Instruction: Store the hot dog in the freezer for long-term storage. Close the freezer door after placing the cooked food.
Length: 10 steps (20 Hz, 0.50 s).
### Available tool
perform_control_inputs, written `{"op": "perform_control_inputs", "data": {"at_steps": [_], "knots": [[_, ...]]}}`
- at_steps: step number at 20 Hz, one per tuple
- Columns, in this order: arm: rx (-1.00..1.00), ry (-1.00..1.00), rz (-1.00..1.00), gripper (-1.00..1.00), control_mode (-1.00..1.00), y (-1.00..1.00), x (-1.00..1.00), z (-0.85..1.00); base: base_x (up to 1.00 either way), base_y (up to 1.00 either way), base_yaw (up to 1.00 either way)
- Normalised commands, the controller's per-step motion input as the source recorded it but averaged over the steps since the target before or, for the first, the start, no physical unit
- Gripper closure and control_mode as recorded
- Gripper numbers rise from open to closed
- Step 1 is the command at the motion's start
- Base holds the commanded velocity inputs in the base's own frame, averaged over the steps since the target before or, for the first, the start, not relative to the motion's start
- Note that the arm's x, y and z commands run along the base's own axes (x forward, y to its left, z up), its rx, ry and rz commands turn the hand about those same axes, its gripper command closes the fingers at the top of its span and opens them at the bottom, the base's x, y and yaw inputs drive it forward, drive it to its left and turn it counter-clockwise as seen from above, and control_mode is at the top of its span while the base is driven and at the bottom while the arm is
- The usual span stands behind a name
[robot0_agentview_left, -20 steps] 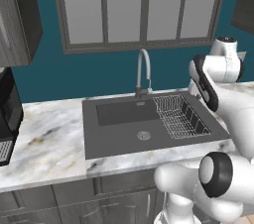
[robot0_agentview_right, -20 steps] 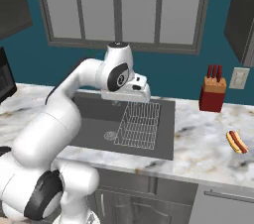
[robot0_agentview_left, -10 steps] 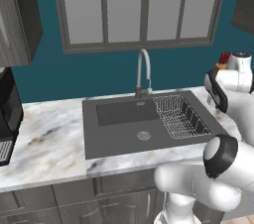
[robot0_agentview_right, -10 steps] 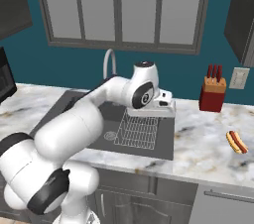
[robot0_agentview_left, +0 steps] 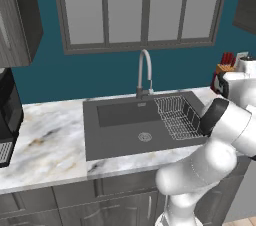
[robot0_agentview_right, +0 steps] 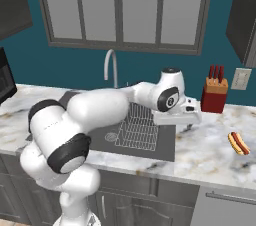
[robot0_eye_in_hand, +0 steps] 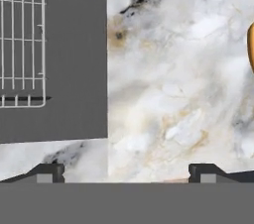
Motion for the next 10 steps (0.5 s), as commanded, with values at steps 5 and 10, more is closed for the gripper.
{"op": "perform_control_inputs", "data": {"at_steps": [5,10], "knots": [[0.04,0.06,0.04,-1.00,-1.00,-0.97,0.40,-0.02,0.00,0.00,0.00],[0.00,0.11,0.00,-1.00,-1.00,-0.88,0.29,-0.35,0.00,0.00,0.00]]}}
